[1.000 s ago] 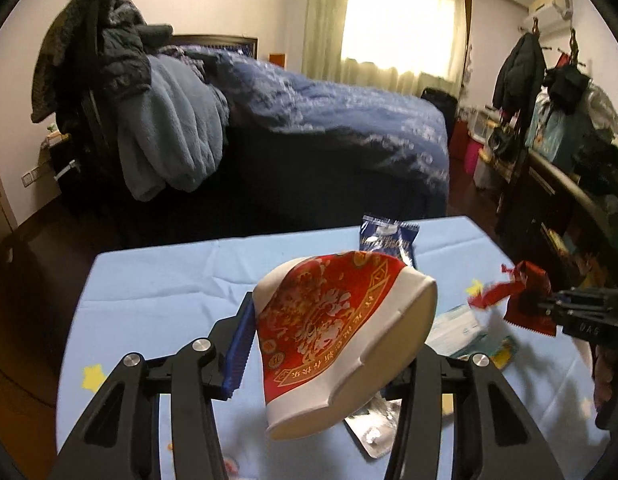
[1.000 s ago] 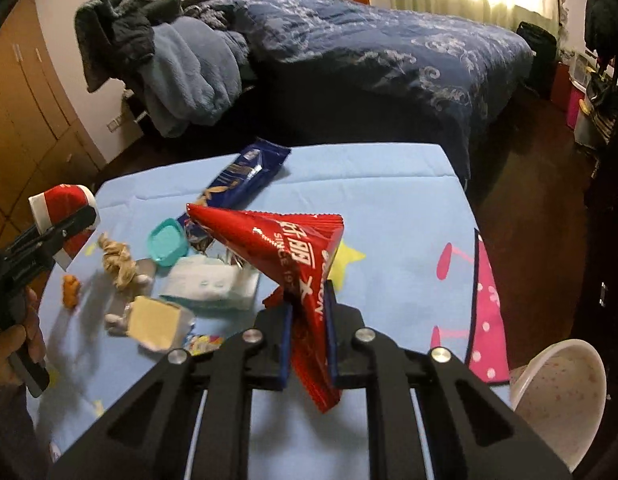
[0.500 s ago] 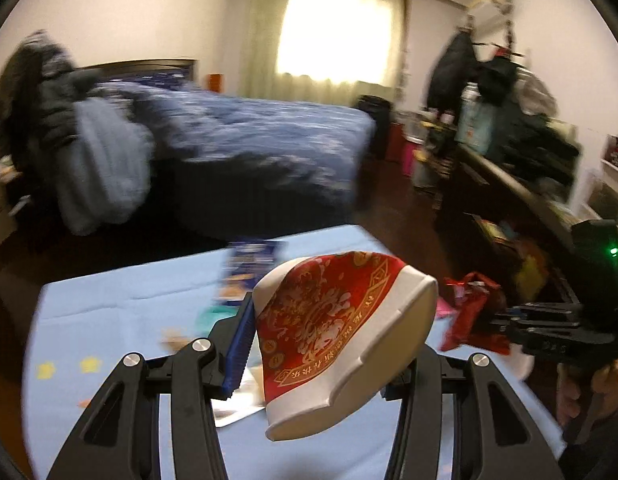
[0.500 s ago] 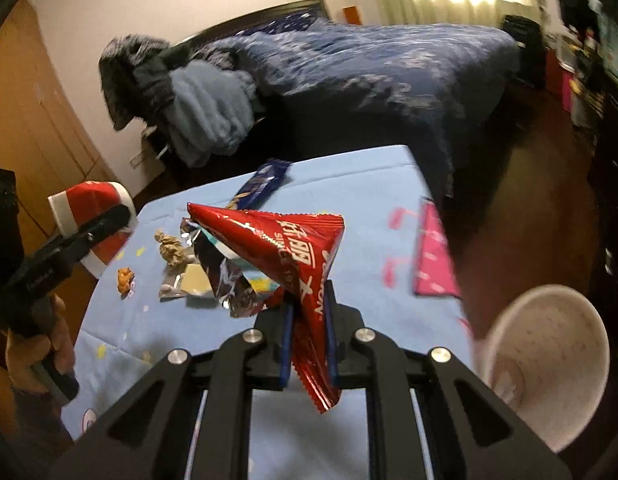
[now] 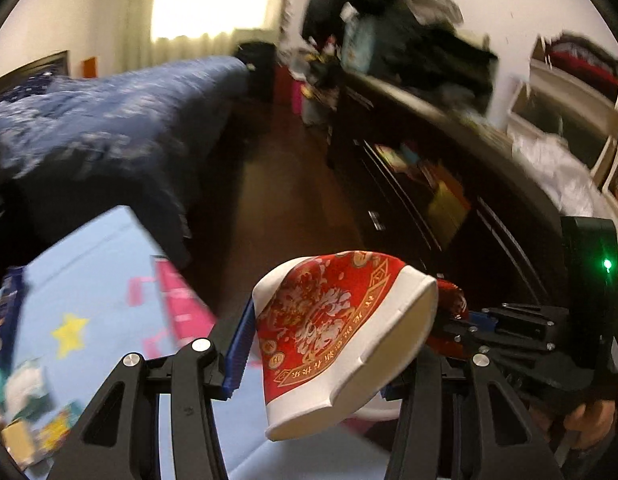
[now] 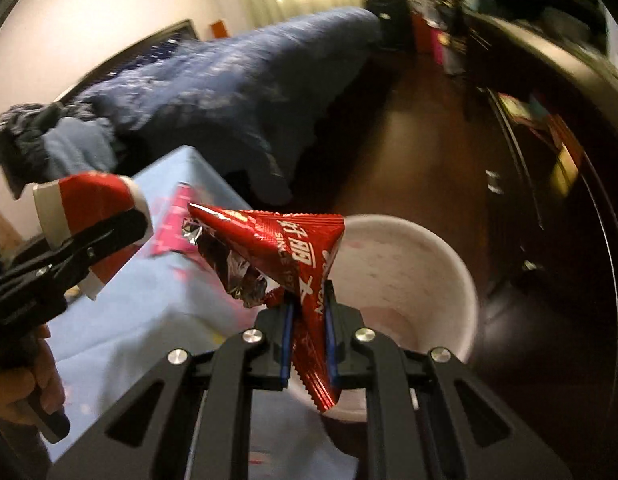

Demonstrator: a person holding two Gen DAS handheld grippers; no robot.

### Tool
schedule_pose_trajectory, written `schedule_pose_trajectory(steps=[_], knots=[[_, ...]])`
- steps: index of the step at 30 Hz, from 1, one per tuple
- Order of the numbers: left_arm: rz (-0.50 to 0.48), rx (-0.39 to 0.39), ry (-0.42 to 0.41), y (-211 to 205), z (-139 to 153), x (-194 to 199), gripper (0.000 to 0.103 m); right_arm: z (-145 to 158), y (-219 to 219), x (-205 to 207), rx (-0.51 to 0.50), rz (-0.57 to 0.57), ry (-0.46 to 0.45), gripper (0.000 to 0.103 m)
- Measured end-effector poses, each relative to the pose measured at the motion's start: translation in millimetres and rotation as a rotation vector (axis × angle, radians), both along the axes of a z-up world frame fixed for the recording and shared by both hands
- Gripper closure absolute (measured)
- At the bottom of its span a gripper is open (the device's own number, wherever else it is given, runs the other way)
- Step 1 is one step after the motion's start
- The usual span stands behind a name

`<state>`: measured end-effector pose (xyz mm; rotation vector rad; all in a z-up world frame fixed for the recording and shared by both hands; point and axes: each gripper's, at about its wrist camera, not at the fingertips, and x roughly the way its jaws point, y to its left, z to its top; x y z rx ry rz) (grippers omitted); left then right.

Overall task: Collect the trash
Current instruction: 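Lift the cup and red bag and carry both over the wastebasket, then open both grippers to drop the cup and red bag into the wastebasket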

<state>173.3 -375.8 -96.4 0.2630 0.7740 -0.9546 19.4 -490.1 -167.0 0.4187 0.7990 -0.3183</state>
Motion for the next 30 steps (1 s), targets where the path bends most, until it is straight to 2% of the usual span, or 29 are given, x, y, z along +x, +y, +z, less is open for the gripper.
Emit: schedule_pose_trajectory(steps=[5, 7, 9, 12, 19, 25, 30], knots=[[-0.039, 0.038, 0.031, -34.3, -15.7, -1.0, 0.053, -21.3, -20.4, -0.5, -0.002, -0.051, 0.03, 0.085], [-0.049, 0.047, 0.04, -44.7, -19.4, -1.6, 0.051, -27.7, -25.1, 2.9, -0.004, -0.064, 0.035, 0.076], [-0.057, 0.065, 0.034, -49.1, -22.9, -3.0, 0.042, -33.5, -33.9, -1.2, 0.004, -0.081, 0.031, 0.067], [-0.063, 0.081, 0.041, -58.8, -28.9, -1.1, 0.034, -40.1, -41.5, -3.1, 0.02, -0.089, 0.029, 0.065], [-0.065, 0.079, 0.073, -72.9, -34.5, 2.1, 0.031, -46.1, -47.0, -7.3, 0.021, -0.093, 0.036, 0.063], [-0.045, 0.041, 0.072, -58.3, -20.6, 4.7, 0.028, -42.6, -43.8, -10.9, -0.003, -0.097, 0.036, 0.062], [0.029, -0.009, 0.045, -4.8, 7.2, 10.7, 0.024, -15.8, -13.4, -12.0, -0.032, -0.038, -0.021, 0.057]])
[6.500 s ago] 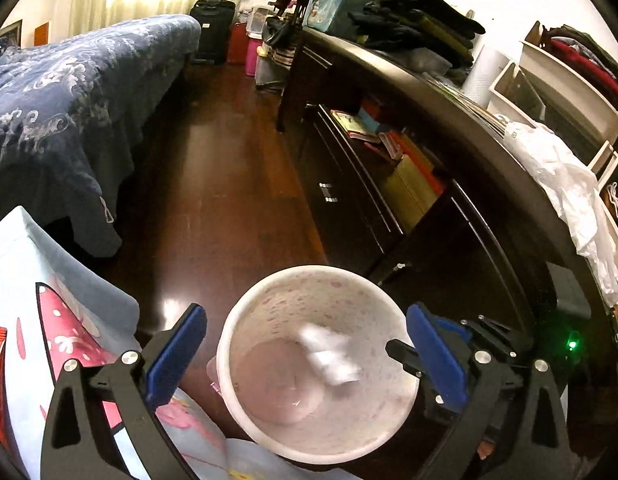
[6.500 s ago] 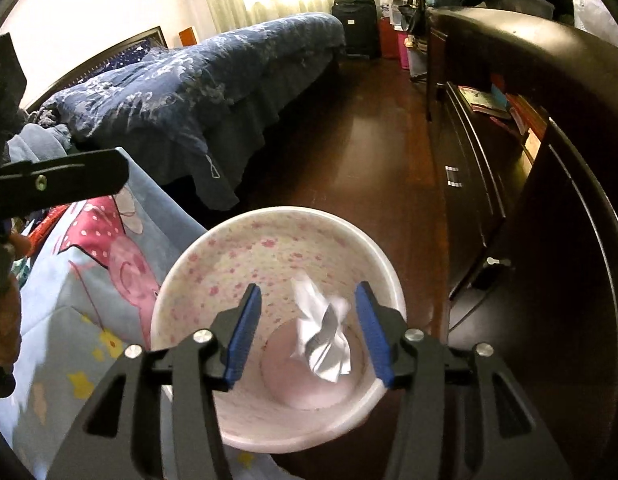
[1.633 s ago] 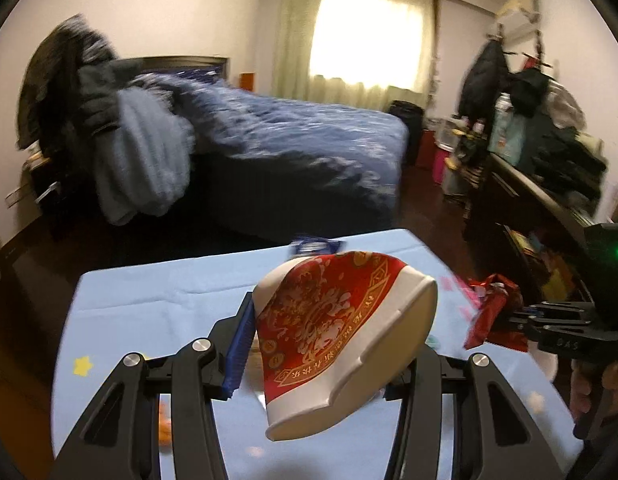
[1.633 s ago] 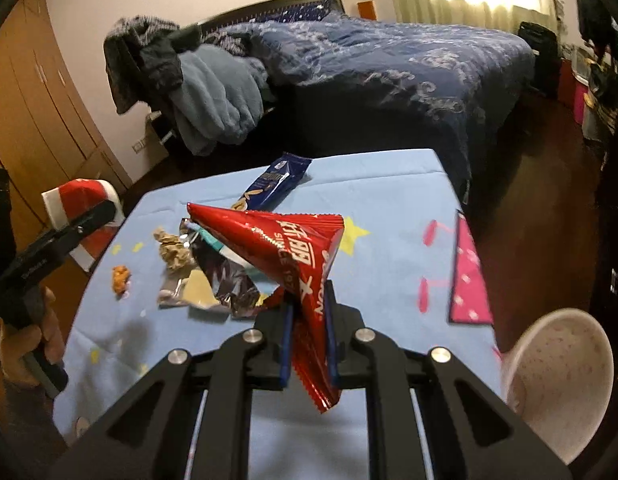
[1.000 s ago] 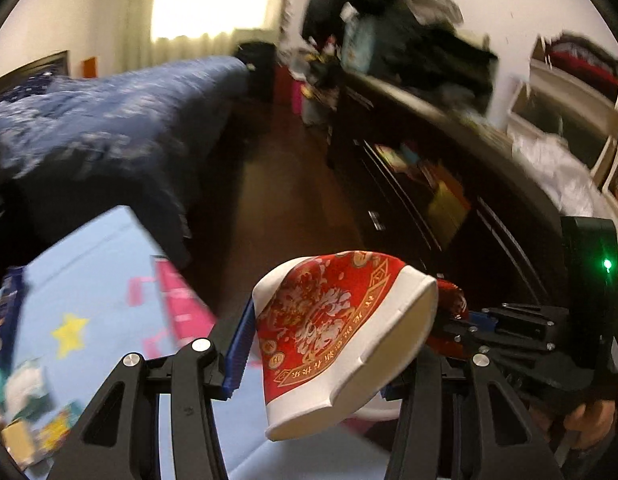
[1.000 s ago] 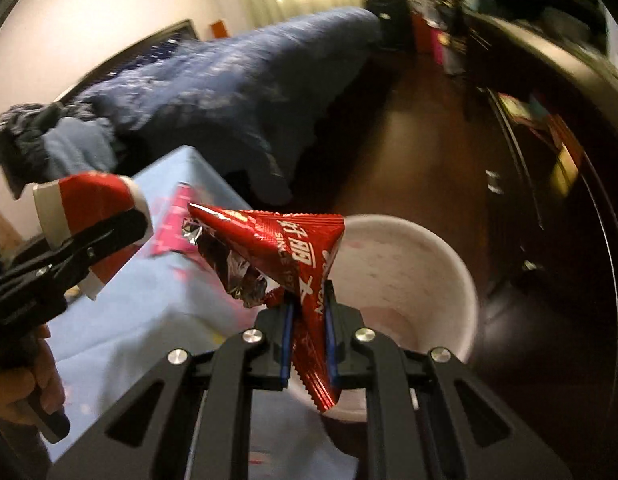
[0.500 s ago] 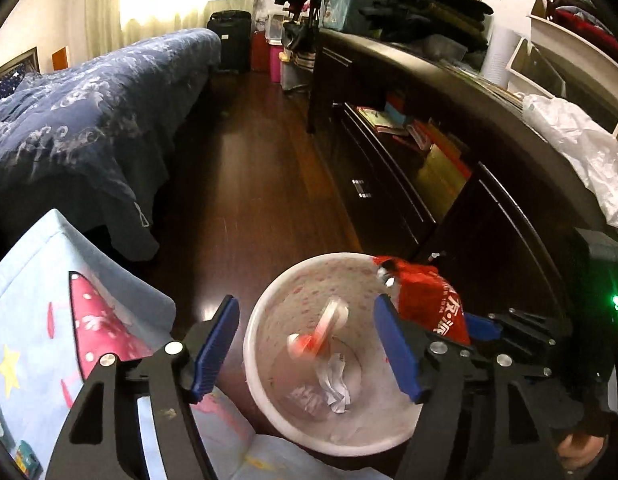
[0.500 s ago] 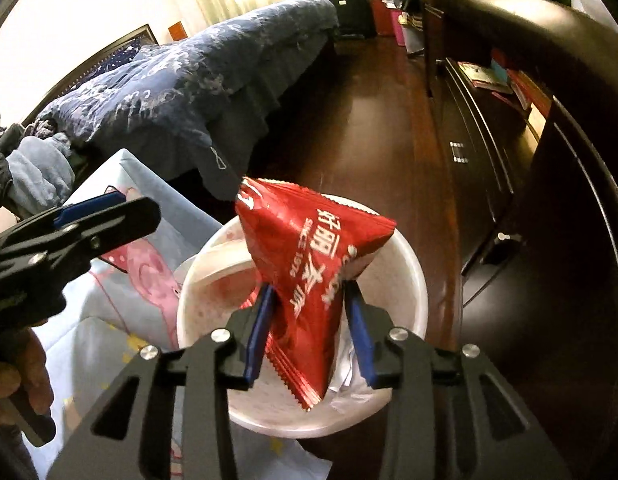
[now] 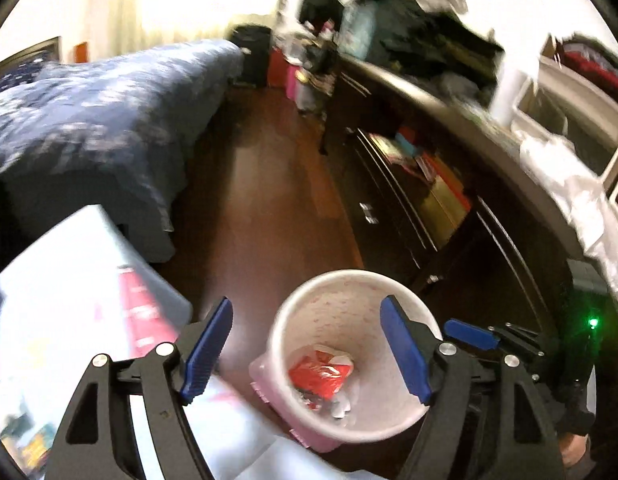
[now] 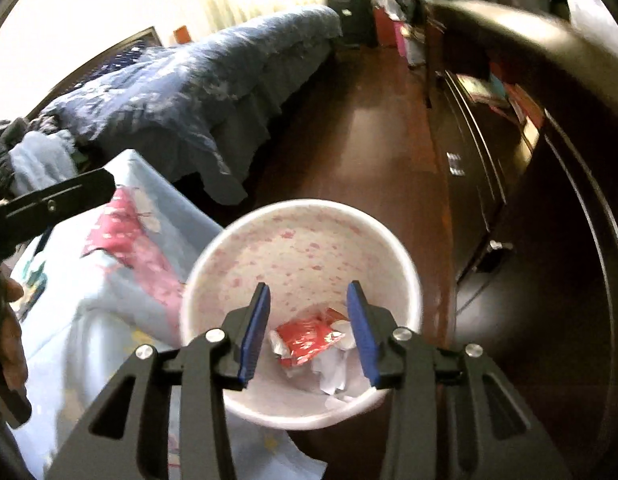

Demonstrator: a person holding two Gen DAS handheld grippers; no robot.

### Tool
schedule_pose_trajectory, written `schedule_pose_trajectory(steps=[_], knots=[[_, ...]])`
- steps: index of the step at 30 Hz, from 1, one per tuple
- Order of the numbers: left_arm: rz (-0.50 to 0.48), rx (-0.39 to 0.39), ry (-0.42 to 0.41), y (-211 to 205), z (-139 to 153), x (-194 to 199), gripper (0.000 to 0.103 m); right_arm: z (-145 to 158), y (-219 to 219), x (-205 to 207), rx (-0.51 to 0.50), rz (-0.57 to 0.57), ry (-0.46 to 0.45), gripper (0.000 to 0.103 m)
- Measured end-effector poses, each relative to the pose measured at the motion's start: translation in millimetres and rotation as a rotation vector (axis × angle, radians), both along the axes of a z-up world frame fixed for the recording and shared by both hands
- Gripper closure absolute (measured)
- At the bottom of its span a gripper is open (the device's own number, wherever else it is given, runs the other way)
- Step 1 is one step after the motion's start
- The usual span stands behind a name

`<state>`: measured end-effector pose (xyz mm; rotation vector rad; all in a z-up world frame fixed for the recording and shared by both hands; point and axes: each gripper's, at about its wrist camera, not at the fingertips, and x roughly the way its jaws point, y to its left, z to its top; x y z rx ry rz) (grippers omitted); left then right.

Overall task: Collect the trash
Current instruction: 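Open both grippers to drop the cup and red bag into the wastebasket, then lower the left gripper around the orange bear toy while the right gripper straddles the candy stick pack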

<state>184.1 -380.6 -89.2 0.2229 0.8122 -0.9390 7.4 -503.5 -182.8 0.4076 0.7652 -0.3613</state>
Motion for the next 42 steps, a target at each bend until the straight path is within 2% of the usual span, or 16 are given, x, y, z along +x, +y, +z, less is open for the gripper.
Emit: schedule_pose_trajectory(steps=[4, 8, 12, 16, 18, 20, 23, 28, 34, 42], knots=[[0.13, -0.035, -0.047, 79.9, 25.1, 9.1, 0.016, 34.4, 59.0, 15.0, -0.053, 0.165, -0.073, 0.043], [0.321, 0.009, -0.118, 179.9, 38.9, 19.3, 0.009, 64.8, 136.0, 36.0, -0.129, 0.375, -0.133, 0.03], [0.496, 0.063, -0.144, 281.0, 40.0, 24.1, 0.004, 78.0, 192.6, 56.5, -0.139, 0.516, -0.151, 0.029], [0.683, 0.165, -0.131, 370.4, 24.4, 27.7, 0.004, 79.1, 222.9, 74.9, -0.119, 0.576, -0.141, 0.029], [0.755, 0.193, -0.112, 398.0, 16.0, 33.2, 0.004, 77.5, 235.0, 82.7, -0.122, 0.594, -0.13, 0.029], [0.809, 0.213, -0.084, 418.2, 4.8, 39.4, 0.004, 76.6, 244.9, 87.1, -0.124, 0.608, -0.122, 0.029], [0.879, 0.302, -0.09, 429.1, -12.4, 49.4, 0.004, 74.1, 253.3, 92.3, -0.128, 0.621, -0.111, 0.029], [0.911, 0.391, -0.092, 429.6, -37.7, 62.1, 0.004, 72.0, 254.9, 102.1, -0.143, 0.618, -0.095, 0.029], [0.917, 0.372, -0.068, 431.7, -48.4, 70.2, 0.004, 63.8, 248.6, 120.5, -0.117, 0.614, -0.056, 0.029], [0.875, 0.318, -0.036, 429.2, -54.0, 77.3, 0.008, 37.7, 269.8, 158.9, -0.187, 0.641, 0.022, 0.029]])
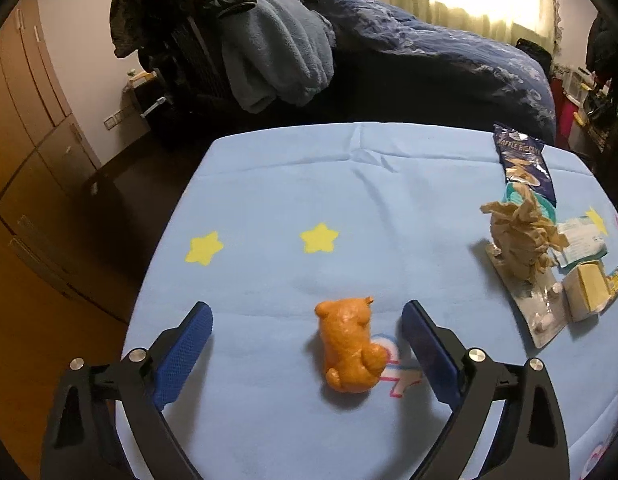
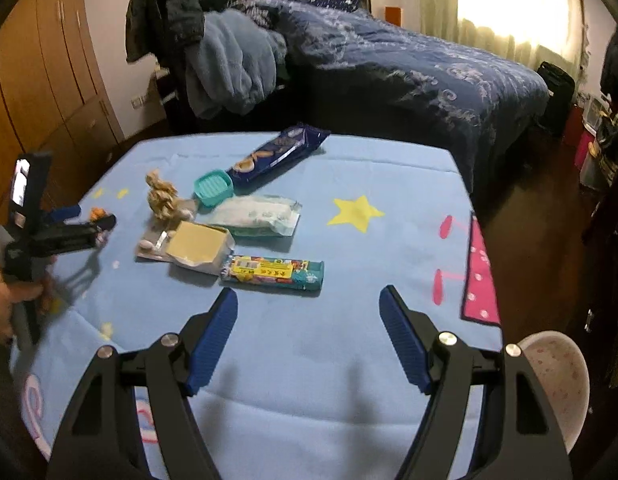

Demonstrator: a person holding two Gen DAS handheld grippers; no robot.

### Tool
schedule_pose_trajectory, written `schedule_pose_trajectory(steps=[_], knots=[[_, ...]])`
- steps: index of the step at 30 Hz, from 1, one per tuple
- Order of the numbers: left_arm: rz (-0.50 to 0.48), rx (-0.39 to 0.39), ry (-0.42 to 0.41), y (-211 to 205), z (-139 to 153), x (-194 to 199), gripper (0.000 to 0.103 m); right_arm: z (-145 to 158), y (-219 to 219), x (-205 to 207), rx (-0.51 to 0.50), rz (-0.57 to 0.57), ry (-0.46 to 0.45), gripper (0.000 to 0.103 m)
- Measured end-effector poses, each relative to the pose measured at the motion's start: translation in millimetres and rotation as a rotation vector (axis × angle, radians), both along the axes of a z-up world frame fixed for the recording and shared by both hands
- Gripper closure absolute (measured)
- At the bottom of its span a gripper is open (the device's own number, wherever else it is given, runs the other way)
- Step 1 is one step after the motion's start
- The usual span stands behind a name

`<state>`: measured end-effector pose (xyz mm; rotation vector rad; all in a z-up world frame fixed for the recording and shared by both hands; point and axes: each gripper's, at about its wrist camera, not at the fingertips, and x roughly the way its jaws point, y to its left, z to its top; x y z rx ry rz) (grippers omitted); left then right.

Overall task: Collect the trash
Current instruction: 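Lower the left gripper around the orange bear toy while the right gripper straddles the candy stick pack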

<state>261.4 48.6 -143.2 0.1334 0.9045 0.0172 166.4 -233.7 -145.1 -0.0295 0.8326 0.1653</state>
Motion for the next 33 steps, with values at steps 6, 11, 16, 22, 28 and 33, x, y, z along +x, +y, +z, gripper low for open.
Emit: schedule_pose_trajectory(steps=[6, 11, 16, 22, 28, 33], knots=[[-0.012, -0.026, 0.007, 2.2, -0.6, 2.6, 0.008, -21.8, 23.0, 32.4, -0.081, 0.031, 0.05, 0.029], [-0.016, -0.044, 0.012, 4.5, -1.1, 4.7, 0.008, -31.0, 36.7, 43.7, -0.086, 0.056, 0.063, 0.019], [-0.017, -0.059, 0.016, 5.7, -1.5, 5.7, 0.008, -33.5, 45.6, 48.1, -0.093, 0.062, 0.047, 0.013], [-0.017, -0.056, 0.016, 4.9, -1.5, 5.9, 0.008, -34.1, 38.3, 52.6, -0.069, 0.036, 0.049, 0.014], [-0.017, -0.057, 0.016, 4.3, -1.4, 6.2, 0.008, -33.3, 30.4, 55.4, -0.051, 0.028, 0.052, 0.02], [-0.033, -0.057, 0.012, -0.7, -0.9, 5.3, 0.014, -32.3, 29.1, 49.2, -0.05, 0.028, 0.045, 0.021]])
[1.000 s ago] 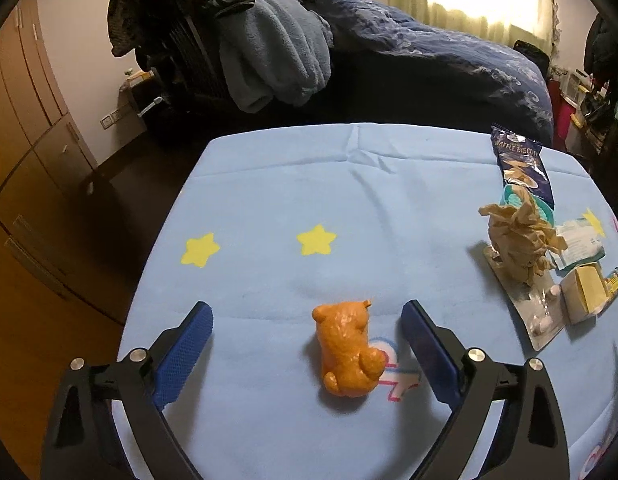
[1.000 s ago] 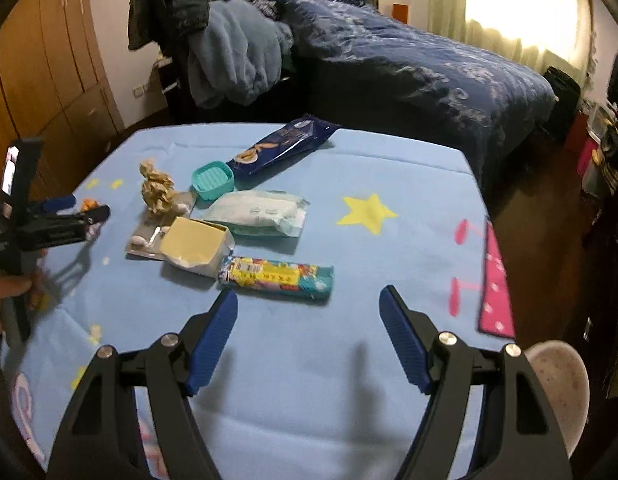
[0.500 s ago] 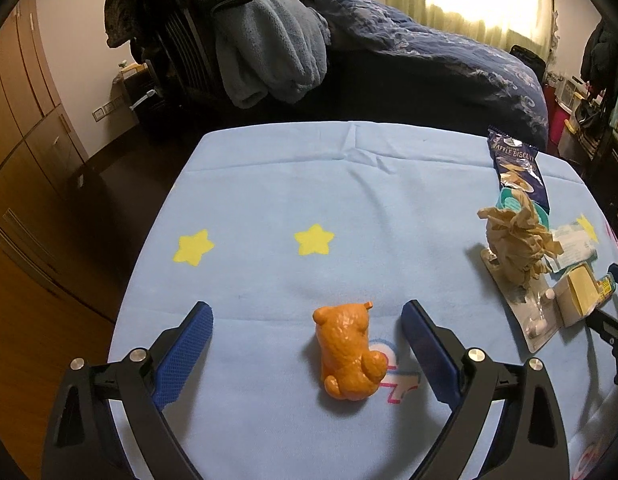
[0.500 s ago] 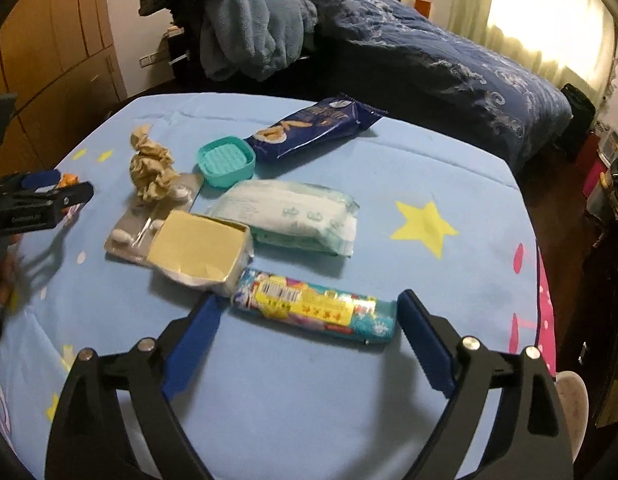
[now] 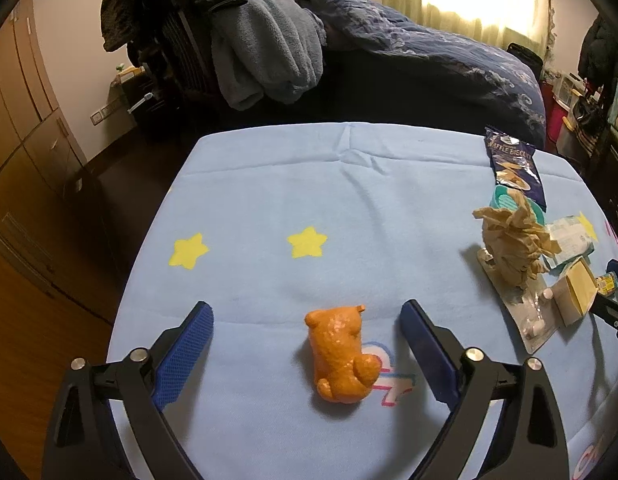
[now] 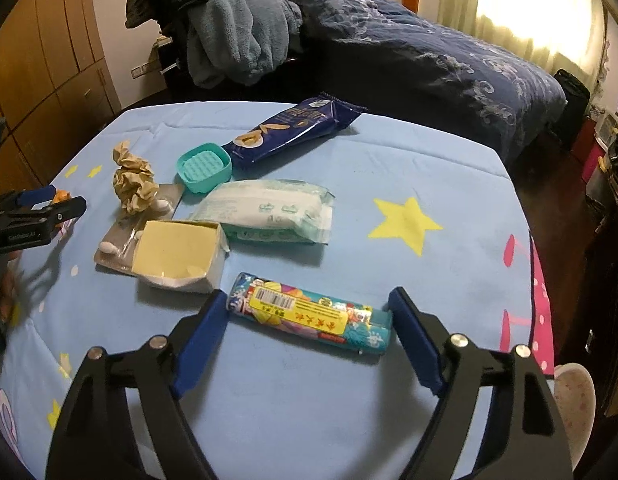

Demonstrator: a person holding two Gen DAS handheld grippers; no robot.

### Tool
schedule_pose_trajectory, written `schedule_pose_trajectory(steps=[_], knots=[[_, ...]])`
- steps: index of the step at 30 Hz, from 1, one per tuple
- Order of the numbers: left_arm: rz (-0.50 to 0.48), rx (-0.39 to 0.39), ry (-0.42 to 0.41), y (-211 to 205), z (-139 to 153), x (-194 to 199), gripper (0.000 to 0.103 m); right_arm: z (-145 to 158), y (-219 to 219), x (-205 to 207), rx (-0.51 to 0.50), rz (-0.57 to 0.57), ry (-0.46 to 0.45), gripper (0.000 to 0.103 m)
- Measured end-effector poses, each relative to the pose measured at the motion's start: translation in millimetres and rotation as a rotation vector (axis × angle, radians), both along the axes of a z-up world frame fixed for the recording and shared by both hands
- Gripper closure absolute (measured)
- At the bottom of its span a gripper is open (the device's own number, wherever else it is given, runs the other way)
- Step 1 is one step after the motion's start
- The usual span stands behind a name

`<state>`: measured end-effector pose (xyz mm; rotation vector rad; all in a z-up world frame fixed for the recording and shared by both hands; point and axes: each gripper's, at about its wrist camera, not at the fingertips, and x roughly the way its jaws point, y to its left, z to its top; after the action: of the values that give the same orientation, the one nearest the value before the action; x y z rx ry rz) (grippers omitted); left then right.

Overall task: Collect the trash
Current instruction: 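Lower the left gripper around the orange bear toy while the right gripper straddles the candy stick pack, then close the left gripper on the orange toy while the right gripper grasps the candy pack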

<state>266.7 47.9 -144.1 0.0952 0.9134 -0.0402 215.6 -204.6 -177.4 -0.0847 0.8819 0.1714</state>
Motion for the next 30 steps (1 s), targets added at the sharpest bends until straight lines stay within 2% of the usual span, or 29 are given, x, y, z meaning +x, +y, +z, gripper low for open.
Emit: schedule_pose_trajectory(steps=[4, 6, 13, 18, 20, 26, 30], knots=[[-0.01, -0.013, 0.0, -3.6, 1.0, -1.5, 0.021, 5.8, -0.9, -10.4, 0.015, 0.009, -0.01, 0.021], [-0.02, -0.041, 0.005, -4.1, 2.1, -2.9, 0.032, 10.1, -0.4, -16.6, 0.017, 0.014, -0.02, 0.021], [-0.031, -0.04, -0.002, -9.0, 2.9, -4.5, 0.047, 26.7, -2.3, -38.4, 0.042, 0.029, -0.047, 0.021], [-0.039, -0.064, -0.002, -7.4, 5.4, -3.9, 0.075, 32.2, -2.4, -48.6, 0.06, 0.038, -0.057, 0.021], [-0.042, -0.096, 0.002, -3.9, 6.1, -3.2, 0.075, 34.1, -1.8, -51.8, 0.067, 0.041, -0.06, 0.021], [-0.048, -0.127, -0.006, -1.4, 8.5, -8.0, 0.078, 40.5, -2.5, -60.7, 0.083, 0.048, -0.074, 0.021], [-0.071, -0.109, -0.041, -6.5, 15.3, -18.9, 0.078, 43.4, -7.5, -68.1, 0.096, 0.044, -0.08, 0.021]])
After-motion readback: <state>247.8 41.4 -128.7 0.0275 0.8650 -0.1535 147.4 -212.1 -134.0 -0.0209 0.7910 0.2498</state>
